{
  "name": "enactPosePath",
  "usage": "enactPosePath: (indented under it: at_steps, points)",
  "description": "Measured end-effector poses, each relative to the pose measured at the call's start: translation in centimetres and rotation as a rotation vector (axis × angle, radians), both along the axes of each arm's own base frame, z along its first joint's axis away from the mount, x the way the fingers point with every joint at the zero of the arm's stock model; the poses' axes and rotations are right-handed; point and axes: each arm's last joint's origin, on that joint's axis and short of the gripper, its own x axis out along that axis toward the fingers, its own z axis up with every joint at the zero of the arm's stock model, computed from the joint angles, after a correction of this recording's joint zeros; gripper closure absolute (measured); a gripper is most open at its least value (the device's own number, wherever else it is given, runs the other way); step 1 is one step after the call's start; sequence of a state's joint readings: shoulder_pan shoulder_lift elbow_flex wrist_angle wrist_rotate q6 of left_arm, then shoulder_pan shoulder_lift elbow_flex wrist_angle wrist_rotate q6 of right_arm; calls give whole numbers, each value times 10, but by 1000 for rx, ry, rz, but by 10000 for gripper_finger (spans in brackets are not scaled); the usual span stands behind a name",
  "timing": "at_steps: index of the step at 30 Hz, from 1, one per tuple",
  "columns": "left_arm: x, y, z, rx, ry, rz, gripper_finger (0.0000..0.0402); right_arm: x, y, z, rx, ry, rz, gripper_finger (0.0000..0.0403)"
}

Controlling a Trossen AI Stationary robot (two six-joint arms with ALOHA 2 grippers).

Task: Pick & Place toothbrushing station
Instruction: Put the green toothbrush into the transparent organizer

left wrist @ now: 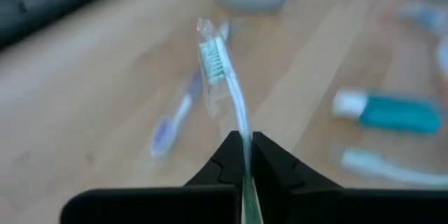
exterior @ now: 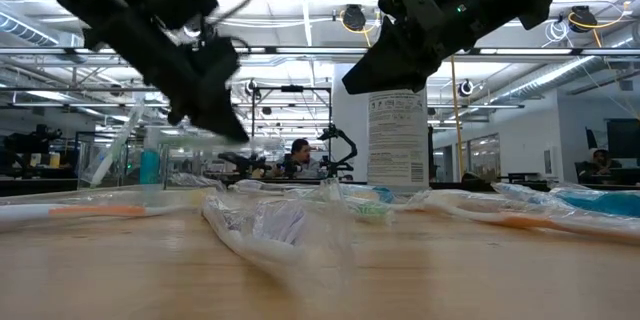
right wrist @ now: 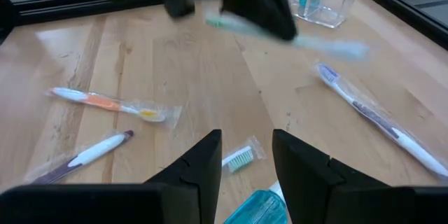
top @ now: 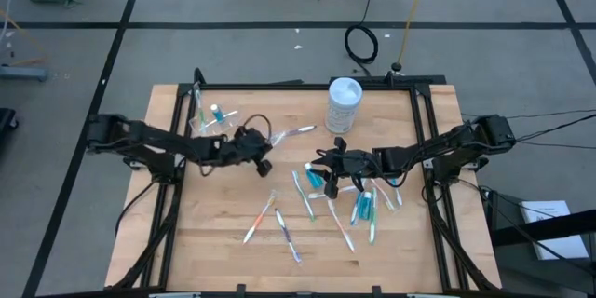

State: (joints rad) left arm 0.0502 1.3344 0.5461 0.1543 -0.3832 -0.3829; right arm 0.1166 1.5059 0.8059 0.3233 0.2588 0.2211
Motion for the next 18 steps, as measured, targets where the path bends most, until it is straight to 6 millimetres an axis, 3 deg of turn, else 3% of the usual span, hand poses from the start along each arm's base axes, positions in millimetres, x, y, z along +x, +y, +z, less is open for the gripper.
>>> enactPosePath:
  at_steps: [8, 18]
  points:
    - [-28, 10, 55, 193, -210, 254, 395, 0, 0, 0, 2, 0, -1, 282]
    - [-33, 12, 62, 333, -181, 370, 399, 0, 0, 0, 2, -1, -1, 282]
